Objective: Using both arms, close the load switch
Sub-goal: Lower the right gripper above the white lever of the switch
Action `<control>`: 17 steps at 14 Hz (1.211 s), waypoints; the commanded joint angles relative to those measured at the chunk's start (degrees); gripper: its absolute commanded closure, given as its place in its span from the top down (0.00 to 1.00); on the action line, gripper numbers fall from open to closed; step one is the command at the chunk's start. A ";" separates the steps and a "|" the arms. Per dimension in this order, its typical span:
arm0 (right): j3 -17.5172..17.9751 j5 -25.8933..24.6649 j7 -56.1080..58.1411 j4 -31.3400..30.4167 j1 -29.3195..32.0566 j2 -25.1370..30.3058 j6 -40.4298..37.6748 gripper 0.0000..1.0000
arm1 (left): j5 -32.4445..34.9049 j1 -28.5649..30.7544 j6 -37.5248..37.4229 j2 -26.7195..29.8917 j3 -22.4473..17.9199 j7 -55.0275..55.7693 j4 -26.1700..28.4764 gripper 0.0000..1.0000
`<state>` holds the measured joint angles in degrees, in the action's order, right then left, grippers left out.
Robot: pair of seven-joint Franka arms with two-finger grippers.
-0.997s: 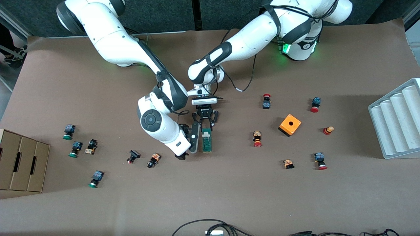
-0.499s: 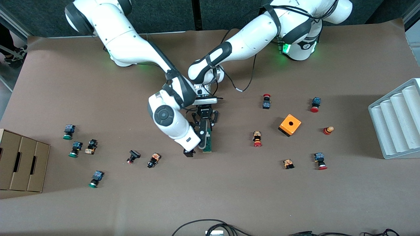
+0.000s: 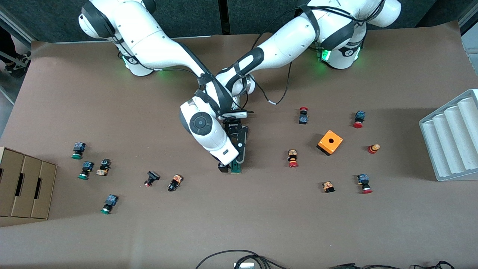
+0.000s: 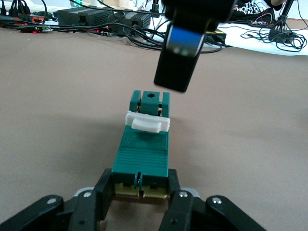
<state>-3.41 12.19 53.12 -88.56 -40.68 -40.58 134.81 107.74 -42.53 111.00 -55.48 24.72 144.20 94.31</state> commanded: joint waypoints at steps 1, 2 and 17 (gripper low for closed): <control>-0.89 1.52 -0.29 0.76 -1.51 -2.39 2.90 0.99 | 0.63 -0.71 0.18 -1.12 -0.55 1.35 -0.88 0.40; -0.98 1.52 -0.47 0.76 -2.03 -2.49 3.26 0.99 | 0.63 -0.71 0.18 -1.12 -0.55 1.43 -0.88 0.40; -1.69 1.52 -3.02 0.15 -3.53 -3.28 4.23 0.99 | 0.63 -0.71 0.18 -1.12 -0.55 1.34 -0.97 0.40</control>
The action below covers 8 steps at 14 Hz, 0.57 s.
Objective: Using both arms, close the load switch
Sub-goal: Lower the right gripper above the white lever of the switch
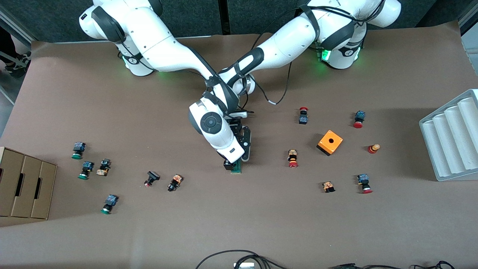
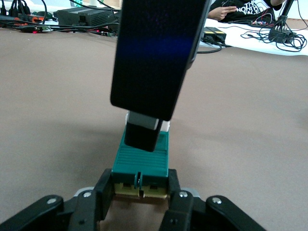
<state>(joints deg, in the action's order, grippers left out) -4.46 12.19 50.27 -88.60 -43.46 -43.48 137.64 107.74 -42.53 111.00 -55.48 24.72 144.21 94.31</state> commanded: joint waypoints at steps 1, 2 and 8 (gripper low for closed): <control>-0.64 1.35 -0.17 0.18 -0.75 -0.37 1.49 0.99 | 0.63 -0.71 0.18 -1.12 -0.55 1.42 -0.88 0.40; -0.64 1.17 -0.09 0.18 -0.83 -0.46 1.84 0.99 | 0.63 -0.71 0.18 -1.12 -0.55 1.43 -0.88 0.40; -0.64 0.82 0.27 0.18 -1.19 -1.43 3.86 0.99 | 0.63 -0.71 0.18 -1.12 -0.55 1.34 -0.88 0.40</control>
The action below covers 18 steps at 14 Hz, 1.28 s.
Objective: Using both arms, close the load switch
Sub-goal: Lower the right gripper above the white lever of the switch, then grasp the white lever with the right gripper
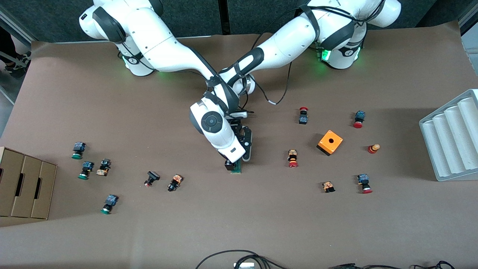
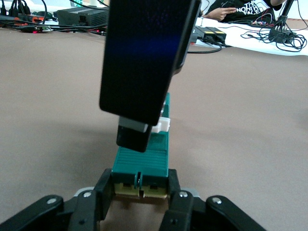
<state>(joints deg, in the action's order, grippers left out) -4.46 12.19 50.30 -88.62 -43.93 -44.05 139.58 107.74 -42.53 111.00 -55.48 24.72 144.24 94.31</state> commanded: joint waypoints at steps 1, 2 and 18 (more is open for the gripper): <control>-0.64 0.82 0.24 0.20 -0.72 -1.04 2.01 0.99 | 0.63 -0.71 0.18 -1.12 -0.55 1.31 -0.97 0.40; -0.64 0.73 0.24 0.20 -0.72 -1.13 2.02 0.99 | 0.63 -0.71 0.18 -1.03 -0.64 1.31 -0.97 0.40; -1.70 -0.15 1.03 0.29 -0.72 -0.87 2.98 0.84 | 0.63 -0.71 0.18 -1.03 -0.64 1.40 -0.88 0.41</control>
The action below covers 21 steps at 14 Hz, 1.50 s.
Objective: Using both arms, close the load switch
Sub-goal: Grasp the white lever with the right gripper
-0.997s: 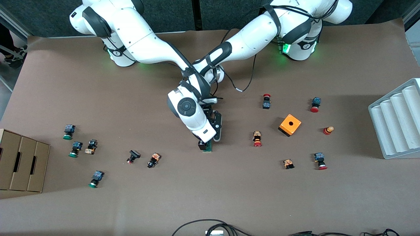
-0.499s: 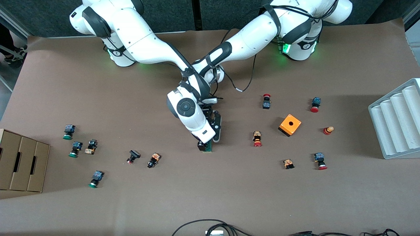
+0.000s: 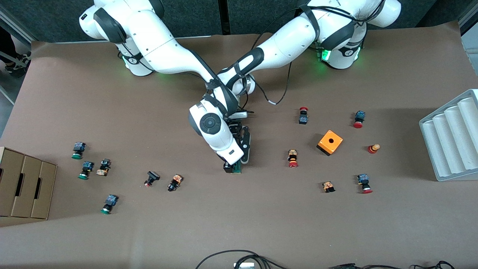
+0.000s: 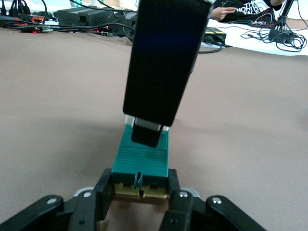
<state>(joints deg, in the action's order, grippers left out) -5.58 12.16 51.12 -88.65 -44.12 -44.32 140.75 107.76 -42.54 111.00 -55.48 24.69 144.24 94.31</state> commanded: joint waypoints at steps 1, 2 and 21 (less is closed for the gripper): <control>-0.58 -0.12 0.21 0.32 -0.44 -0.59 1.81 0.83 | 0.61 -0.70 0.18 -1.03 -0.61 1.48 -0.88 0.41; -0.58 -0.12 0.21 0.32 -0.44 -0.50 1.81 0.83 | 0.61 -0.70 0.18 -1.03 -0.61 1.48 -0.88 0.41; -0.67 -0.21 2.32 0.94 0.44 0.38 1.28 0.75 | 0.61 -0.70 0.18 -1.03 -0.61 1.30 -0.88 0.41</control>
<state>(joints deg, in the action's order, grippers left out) -5.69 12.16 52.16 -88.60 -44.38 -43.65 140.90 107.78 -42.54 110.99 -55.48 24.69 144.29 94.31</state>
